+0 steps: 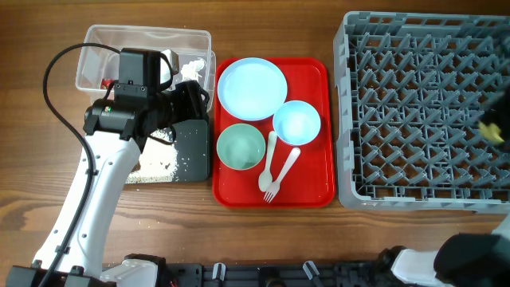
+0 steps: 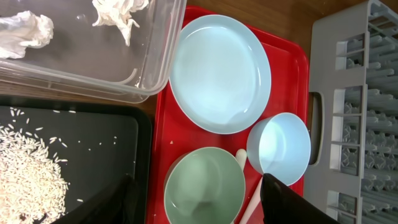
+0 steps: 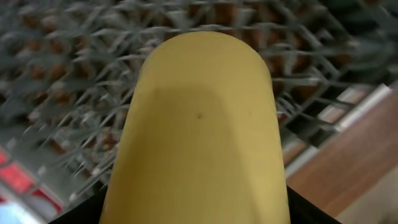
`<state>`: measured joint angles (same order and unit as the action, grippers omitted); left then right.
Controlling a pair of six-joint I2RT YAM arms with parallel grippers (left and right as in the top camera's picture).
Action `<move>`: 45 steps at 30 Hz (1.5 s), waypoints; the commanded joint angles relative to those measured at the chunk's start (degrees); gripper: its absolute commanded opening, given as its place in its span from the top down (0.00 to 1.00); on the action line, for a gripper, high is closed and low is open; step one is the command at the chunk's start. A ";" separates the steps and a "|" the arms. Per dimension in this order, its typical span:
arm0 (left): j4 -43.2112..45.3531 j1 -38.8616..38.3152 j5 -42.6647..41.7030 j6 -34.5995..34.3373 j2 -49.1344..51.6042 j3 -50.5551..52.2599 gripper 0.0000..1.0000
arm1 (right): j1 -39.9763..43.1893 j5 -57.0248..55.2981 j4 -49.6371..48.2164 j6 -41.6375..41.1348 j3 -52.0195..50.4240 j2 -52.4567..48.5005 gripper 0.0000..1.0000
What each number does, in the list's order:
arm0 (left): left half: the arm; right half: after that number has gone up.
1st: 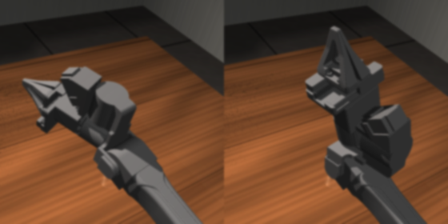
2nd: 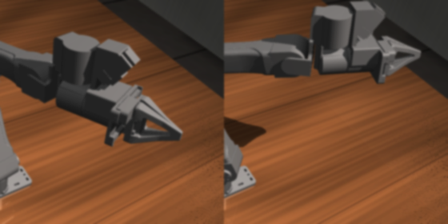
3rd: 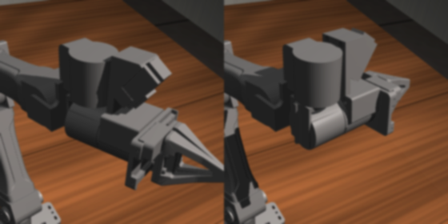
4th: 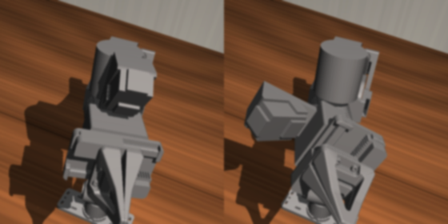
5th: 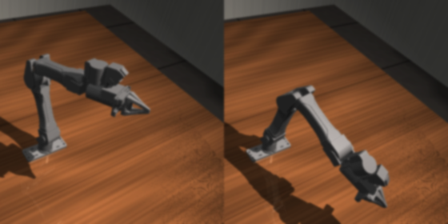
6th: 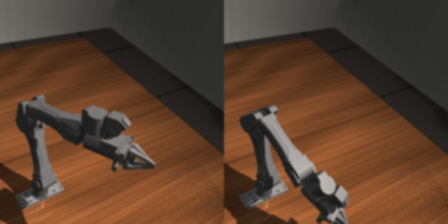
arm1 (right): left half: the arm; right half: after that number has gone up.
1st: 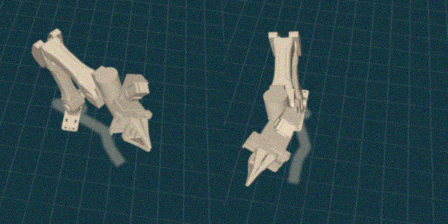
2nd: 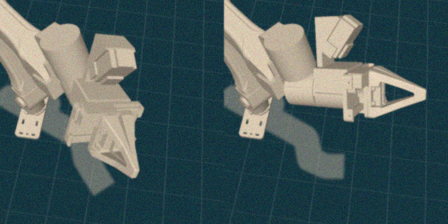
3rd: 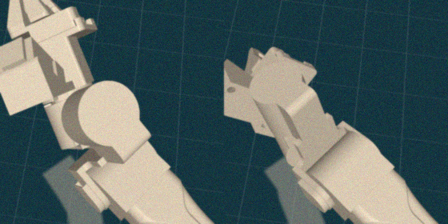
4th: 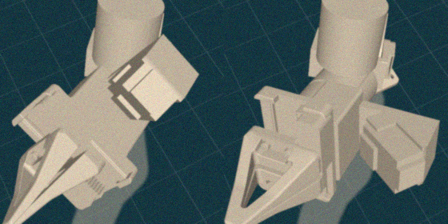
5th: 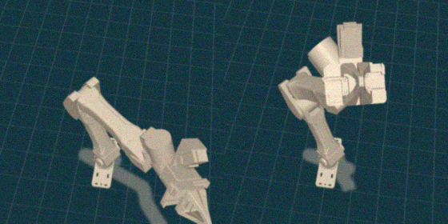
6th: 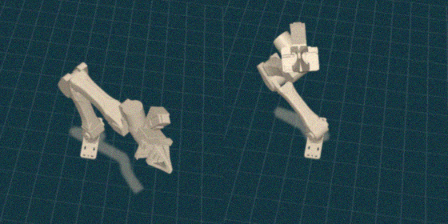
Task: Sort waste into correct bins and load items into the dishwasher rack
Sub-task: 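Carry the yellow cup with the right gripper into the dishwasher rack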
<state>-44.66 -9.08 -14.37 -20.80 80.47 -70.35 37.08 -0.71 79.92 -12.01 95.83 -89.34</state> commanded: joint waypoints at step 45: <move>-1.18 0.09 1.01 1.09 -0.07 -0.35 0.22 | -9.68 22.62 -7.45 10.12 -0.42 3.23 0.02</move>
<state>-45.47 -9.08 -14.31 -20.34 80.47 -70.35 36.07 12.53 74.50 -8.32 94.98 -93.65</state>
